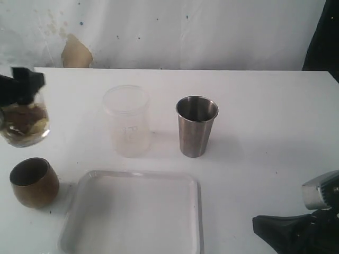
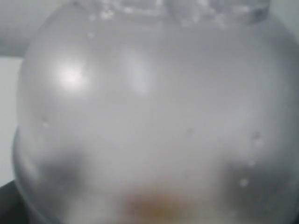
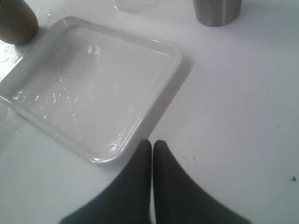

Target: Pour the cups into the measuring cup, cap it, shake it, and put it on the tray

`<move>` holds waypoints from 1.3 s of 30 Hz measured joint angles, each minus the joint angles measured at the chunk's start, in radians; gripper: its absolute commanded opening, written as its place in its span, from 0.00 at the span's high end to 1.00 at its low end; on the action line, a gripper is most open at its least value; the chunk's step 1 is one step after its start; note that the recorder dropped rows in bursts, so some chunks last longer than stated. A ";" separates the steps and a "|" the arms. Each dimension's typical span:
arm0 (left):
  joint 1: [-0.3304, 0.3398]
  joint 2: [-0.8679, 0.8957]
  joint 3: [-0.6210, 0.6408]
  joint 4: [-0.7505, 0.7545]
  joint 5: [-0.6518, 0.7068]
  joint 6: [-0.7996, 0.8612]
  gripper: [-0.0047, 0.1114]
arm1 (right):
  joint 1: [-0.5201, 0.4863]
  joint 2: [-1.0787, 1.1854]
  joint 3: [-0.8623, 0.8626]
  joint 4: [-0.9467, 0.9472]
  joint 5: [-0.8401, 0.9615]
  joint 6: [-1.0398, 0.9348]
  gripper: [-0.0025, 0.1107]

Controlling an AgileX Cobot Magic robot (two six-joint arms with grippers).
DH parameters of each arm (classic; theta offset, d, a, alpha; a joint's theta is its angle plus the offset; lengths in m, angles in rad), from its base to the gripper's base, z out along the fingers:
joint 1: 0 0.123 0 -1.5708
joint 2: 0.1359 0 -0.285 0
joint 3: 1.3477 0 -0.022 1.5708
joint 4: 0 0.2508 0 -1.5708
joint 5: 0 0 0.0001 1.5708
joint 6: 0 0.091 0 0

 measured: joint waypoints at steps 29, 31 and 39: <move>0.021 0.166 -0.244 0.435 0.313 0.101 0.96 | 0.000 -0.008 0.000 0.000 -0.002 0.000 0.98; 0.021 0.193 -0.278 0.446 0.362 0.158 0.96 | 0.000 -0.008 0.000 0.000 -0.002 0.000 0.98; -0.063 0.270 -0.388 0.682 0.490 0.163 0.96 | 0.000 -0.008 0.000 0.000 -0.002 -0.004 0.98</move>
